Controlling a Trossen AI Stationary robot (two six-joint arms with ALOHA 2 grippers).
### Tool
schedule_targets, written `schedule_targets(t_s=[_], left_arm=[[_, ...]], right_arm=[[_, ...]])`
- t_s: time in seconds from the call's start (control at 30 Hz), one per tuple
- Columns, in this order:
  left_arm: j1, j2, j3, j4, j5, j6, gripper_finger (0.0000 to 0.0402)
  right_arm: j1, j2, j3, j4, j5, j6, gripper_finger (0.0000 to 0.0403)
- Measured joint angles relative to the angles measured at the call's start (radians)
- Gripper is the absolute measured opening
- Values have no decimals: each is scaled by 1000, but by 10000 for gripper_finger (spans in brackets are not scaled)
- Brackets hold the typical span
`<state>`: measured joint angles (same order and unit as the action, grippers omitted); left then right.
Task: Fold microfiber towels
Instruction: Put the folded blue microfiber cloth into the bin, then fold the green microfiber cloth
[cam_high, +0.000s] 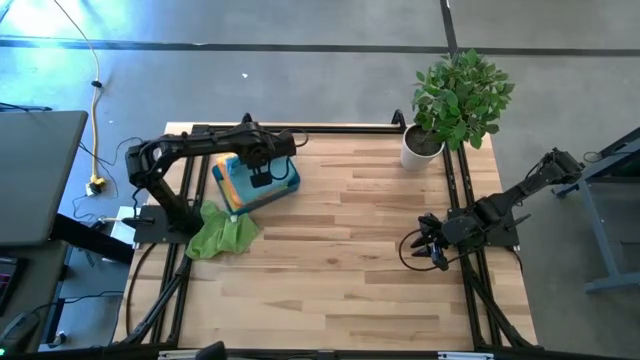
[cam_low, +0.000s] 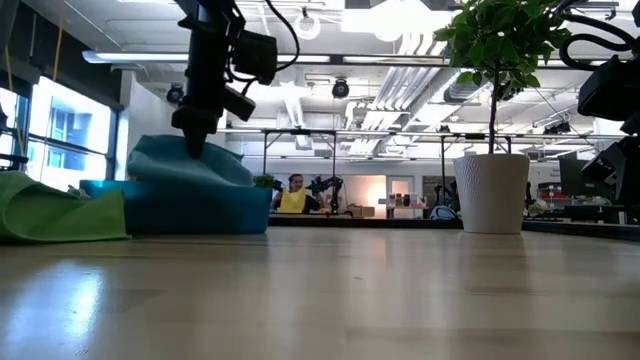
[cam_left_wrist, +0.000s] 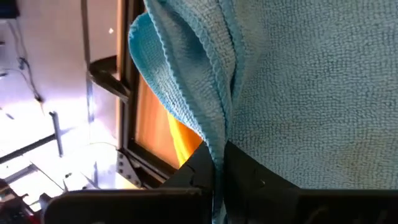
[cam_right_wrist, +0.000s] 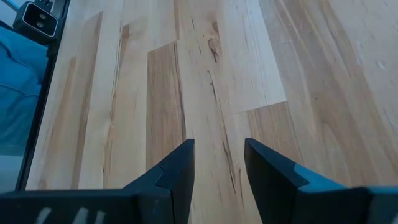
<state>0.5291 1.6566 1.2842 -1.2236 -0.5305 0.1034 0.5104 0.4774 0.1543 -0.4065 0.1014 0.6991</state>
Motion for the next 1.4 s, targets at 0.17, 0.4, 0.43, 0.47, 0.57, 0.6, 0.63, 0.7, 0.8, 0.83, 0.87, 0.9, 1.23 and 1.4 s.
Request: schedule_targets(t_s=[0.17, 0.4, 0.43, 0.47, 0.57, 0.6, 0.63, 0.7, 0.8, 0.83, 0.87, 0.9, 1.23, 1.4], left_arm=[[22, 0, 0, 5, -5, -20, 21], [21, 0, 0, 2, -10, -101, 79], [22, 0, 0, -1, -11, -108, 93], [22, 0, 0, -6, -11, -111, 106], [22, -16, 13, -30, 10, -109, 142], [21, -31, 24, -43, 26, -108, 152], [20, -50, 33, -55, 44, -110, 160], [20, -91, 42, -64, 88, -129, 171], [-1, -155, 32, -63, 171, -237, 178], [-17, -173, 21, -63, 201, -288, 178], [-37, -190, 5, -64, 229, -340, 178], [-65, -205, -15, -65, 253, -396, 178], [-454, -249, -272, -87, 410, -985, 175], [-619, -249, -359, -80, 506, -1233, 177]], right_arm=[[0, 0, 0, 0, 0, 0, 133], [0, 0, 0, 0, 0, 0, 133], [0, 0, 0, 0, 0, 0, 133], [0, 0, 0, 0, 0, 0, 133], [0, 0, 0, 0, 0, 0, 133], [0, 0, 0, 0, 0, 0, 133], [0, 0, 0, 0, 0, 0, 133], [0, 0, 0, 0, 0, 0, 133], [0, 0, 0, 0, 0, 0, 133], [0, 0, 0, 0, 0, 0, 133], [0, 0, 0, 0, 0, 0, 133], [0, 0, 0, 0, 0, 0, 133], [0, 0, 0, 0, 0, 0, 133], [0, 0, 0, 0, 0, 0, 133]])
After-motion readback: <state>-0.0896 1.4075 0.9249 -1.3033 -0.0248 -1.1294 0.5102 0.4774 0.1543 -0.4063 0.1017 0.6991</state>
